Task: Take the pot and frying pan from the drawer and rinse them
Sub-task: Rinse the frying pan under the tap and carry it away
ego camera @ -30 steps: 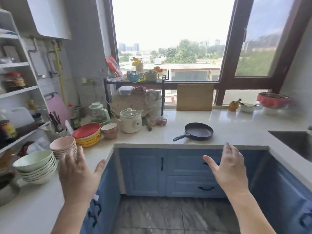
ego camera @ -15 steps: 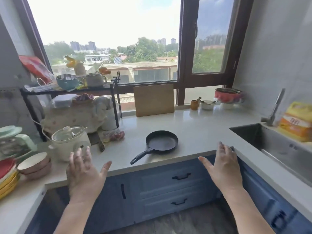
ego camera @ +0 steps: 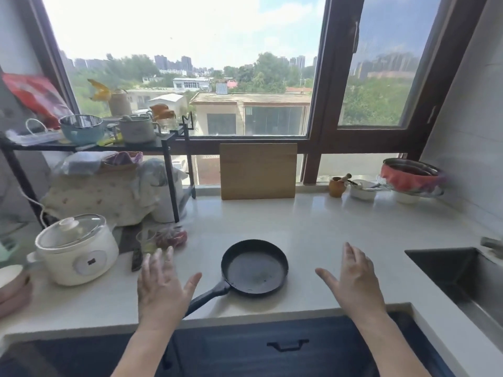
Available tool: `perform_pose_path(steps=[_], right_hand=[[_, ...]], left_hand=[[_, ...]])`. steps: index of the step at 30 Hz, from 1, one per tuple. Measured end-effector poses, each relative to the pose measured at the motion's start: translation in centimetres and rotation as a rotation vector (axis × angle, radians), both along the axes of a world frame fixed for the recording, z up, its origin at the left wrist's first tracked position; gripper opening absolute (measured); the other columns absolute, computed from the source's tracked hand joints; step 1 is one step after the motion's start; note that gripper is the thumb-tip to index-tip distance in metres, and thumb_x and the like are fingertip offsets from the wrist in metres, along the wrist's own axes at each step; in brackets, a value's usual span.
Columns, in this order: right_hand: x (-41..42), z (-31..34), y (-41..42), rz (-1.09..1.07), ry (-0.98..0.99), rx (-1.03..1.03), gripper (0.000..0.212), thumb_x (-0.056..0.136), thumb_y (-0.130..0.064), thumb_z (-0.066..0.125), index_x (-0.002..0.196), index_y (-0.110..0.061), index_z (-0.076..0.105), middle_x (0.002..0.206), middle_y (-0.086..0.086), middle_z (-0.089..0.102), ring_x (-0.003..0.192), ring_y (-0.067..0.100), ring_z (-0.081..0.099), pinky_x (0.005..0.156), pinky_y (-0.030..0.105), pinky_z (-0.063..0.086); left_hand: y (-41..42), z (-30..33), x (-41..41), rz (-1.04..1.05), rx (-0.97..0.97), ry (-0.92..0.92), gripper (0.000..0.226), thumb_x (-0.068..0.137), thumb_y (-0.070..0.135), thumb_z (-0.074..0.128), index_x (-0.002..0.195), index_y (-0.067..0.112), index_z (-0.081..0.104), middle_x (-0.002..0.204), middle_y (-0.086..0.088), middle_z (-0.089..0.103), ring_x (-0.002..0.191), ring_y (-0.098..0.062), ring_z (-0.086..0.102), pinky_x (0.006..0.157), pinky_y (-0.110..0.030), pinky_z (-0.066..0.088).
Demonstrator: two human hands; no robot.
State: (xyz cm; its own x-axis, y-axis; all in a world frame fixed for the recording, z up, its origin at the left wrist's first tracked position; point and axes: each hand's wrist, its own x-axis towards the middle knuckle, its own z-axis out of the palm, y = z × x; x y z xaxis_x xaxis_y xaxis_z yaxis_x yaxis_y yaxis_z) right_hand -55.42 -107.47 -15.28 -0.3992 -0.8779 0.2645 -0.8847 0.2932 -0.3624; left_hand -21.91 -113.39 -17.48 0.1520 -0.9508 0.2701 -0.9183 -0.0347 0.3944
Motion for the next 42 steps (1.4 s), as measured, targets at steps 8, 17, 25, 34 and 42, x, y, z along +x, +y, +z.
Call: perform_pose_path(steps=[8, 17, 25, 34, 42], right_hand=[[-2.5, -4.6, -13.2, 0.206, -0.079, 0.111, 0.092, 0.091, -0.057, 0.054, 0.155, -0.007, 0.012, 0.159, 0.008, 0.020, 0.146, 0.021, 0.018, 0.118, 0.029, 0.020], [-5.9, -10.4, -22.9, 0.391, -0.110, 0.385, 0.090, 0.092, -0.056, 0.054, 0.156, -0.014, 0.007, 0.160, 0.002, 0.013, 0.146, 0.019, 0.016, 0.116, 0.028, 0.022], [-9.1, -15.0, -26.8, 0.640, -0.118, 0.718, 0.123, 0.072, -0.051, 0.079, 0.156, -0.023, -0.006, 0.160, -0.005, 0.007, 0.146, 0.014, 0.013, 0.114, 0.027, 0.026], [-9.5, -18.2, -30.6, 0.866, -0.155, 0.803, 0.140, 0.061, -0.049, 0.087, 0.155, -0.021, -0.013, 0.158, -0.002, 0.012, 0.147, 0.016, 0.014, 0.117, 0.031, 0.023], [-9.1, -18.4, -31.5, 0.965, -0.376, 0.749, 0.107, 0.049, -0.039, 0.089, 0.131, -0.054, 0.022, 0.117, -0.013, 0.040, 0.115, 0.006, 0.041, 0.097, 0.027, 0.042]], left_hand=[[-10.3, -3.5, -4.3, -0.019, 0.085, -0.027, 0.087, 0.093, 0.064, 0.037, 0.157, 0.019, 0.000, 0.164, -0.005, -0.001, 0.151, -0.024, -0.009, 0.121, -0.039, 0.001], [-19.0, -8.8, -7.0, -0.057, 0.267, -0.035, 0.086, 0.093, 0.063, 0.041, 0.157, 0.017, 0.005, 0.164, -0.004, 0.004, 0.150, -0.024, -0.005, 0.121, -0.037, 0.005], [-17.4, -14.0, -8.1, -0.170, 0.622, 0.017, 0.125, 0.060, 0.082, 0.051, 0.157, 0.021, -0.001, 0.163, 0.003, 0.004, 0.151, -0.020, -0.002, 0.122, -0.038, 0.010], [-16.1, -16.0, -8.3, -0.169, 0.759, -0.036, 0.145, 0.055, 0.066, 0.080, 0.155, 0.022, -0.016, 0.164, 0.004, -0.006, 0.151, -0.018, -0.008, 0.122, -0.036, 0.005], [-16.2, -15.8, -8.8, -0.252, 0.658, 0.160, 0.133, 0.057, 0.049, 0.087, 0.149, 0.045, -0.010, 0.148, 0.018, 0.024, 0.140, -0.007, 0.023, 0.112, -0.022, 0.025]])
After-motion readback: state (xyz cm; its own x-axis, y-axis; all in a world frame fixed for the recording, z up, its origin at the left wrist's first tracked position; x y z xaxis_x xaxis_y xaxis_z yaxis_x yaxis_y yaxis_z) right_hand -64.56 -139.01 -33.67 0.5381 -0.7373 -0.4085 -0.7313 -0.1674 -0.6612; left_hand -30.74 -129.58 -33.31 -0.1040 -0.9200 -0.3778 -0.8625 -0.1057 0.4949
